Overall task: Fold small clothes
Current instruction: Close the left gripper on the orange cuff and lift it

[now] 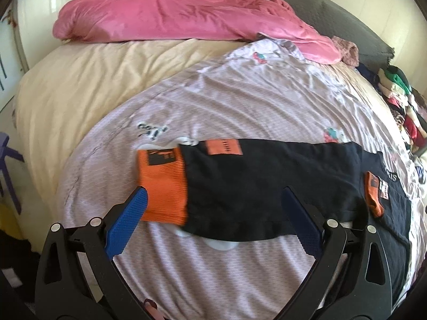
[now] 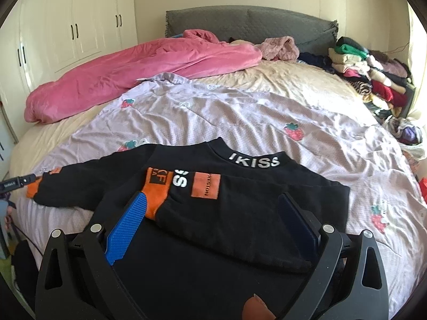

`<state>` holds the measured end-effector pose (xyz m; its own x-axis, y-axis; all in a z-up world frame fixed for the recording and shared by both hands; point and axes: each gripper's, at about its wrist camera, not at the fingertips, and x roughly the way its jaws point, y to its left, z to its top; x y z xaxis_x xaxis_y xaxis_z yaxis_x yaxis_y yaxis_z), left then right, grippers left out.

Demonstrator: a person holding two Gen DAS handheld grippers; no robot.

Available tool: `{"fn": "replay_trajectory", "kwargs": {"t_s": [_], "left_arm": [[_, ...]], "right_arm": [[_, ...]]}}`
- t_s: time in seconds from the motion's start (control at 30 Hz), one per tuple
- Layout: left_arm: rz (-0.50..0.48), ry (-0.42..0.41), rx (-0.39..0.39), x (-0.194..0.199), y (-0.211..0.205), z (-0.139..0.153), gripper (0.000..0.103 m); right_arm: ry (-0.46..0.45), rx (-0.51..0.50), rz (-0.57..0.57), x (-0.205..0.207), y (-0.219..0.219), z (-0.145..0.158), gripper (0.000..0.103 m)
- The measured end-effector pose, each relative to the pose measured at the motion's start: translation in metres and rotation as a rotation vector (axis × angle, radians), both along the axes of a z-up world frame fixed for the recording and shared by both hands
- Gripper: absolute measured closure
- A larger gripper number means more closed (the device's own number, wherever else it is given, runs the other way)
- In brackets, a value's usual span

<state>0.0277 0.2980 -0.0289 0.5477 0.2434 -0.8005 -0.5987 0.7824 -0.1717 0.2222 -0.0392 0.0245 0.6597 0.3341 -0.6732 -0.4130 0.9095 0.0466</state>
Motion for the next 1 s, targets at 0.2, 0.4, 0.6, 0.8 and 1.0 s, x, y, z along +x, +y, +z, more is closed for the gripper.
{"fn": "replay_trajectory", "kwargs": {"t_s": [0.2,0.4,0.6,0.8,1.0], "left_arm": [[0.056,0.014,-0.045,-0.008,0.018,-0.016,0.010],[0.093,-0.011,-0.111,-0.014,0.029,-0.027,0.028],[0.136,-0.010,-0.127,-0.018,0.036,-0.035,0.053],[0.100,-0.030,-0.041,-0.016,0.027,-0.029,0.091],[0.019,-0.123,-0.012,-0.012,0.008,0.000,0.093]], "right_arm": [[0.015,0.002,0.057,0.000,0.010,-0.004,0.005],[0.037,0.011,0.085,-0.007,0.018,-0.012,0.005],[0.044,0.004,0.107,-0.015,0.028,-0.020,0.005],[0.081,0.033,0.103,-0.021,0.028,-0.030,0.005],[0.090,0.076,0.089,-0.028,0.023,-0.031,0.005]]}}
